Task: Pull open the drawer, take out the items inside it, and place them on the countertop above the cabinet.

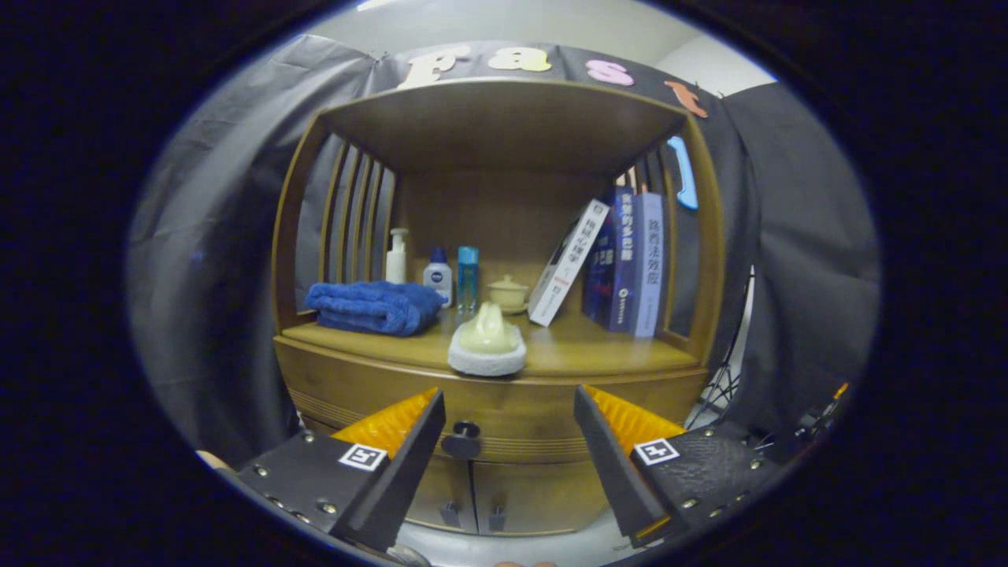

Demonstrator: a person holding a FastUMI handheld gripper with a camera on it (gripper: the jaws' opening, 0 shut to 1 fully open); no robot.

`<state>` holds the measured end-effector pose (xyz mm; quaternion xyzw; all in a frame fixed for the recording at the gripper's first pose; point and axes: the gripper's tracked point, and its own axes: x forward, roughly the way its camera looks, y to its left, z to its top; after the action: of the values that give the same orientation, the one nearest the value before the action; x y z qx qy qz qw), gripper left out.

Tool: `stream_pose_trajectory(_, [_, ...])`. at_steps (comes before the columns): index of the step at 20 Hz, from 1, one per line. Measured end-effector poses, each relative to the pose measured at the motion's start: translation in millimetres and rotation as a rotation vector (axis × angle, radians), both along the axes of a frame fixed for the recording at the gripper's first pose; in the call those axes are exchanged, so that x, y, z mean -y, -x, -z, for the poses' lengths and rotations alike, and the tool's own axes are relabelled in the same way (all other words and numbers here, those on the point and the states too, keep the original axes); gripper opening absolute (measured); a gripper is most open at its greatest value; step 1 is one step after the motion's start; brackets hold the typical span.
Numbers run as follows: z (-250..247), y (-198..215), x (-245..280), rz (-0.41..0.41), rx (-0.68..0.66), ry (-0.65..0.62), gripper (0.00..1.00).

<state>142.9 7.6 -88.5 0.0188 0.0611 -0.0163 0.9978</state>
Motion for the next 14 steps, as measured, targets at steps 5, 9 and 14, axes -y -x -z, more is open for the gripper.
stream_pose_trajectory(5, [-43,54,54,0.052,0.062,0.004,0.98])
stream_pose_trajectory(9, [-67,98,91,0.089,0.095,-0.013,0.98])
stream_pose_trajectory(14, [-87,138,131,0.148,0.136,-0.054,0.98])
